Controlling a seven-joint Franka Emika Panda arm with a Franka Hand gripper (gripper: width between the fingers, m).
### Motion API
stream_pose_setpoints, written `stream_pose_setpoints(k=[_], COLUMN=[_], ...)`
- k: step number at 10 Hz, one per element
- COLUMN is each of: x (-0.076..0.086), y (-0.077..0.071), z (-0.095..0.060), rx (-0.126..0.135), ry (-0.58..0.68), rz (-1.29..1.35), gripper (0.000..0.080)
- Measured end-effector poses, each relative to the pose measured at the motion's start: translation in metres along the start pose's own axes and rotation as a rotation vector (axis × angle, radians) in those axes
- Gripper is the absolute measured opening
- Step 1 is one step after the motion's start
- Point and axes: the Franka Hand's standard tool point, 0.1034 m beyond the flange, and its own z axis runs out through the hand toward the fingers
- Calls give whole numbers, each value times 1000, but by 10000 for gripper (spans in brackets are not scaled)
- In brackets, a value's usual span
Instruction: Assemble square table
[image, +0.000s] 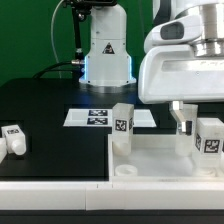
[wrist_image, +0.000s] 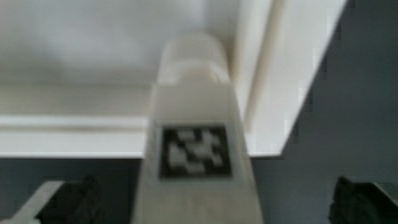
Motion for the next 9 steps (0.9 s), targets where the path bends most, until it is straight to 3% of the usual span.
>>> stream_pose_setpoints(k=[1,4,7,9], x=[5,4,-9,-6], y=[0,5,12,13], z=[0,-1,1,2], rx=[1,10,11,4], ry=[-23,-280,-452,-450], rz=[2,27,60,93], gripper=[648,649,649,649])
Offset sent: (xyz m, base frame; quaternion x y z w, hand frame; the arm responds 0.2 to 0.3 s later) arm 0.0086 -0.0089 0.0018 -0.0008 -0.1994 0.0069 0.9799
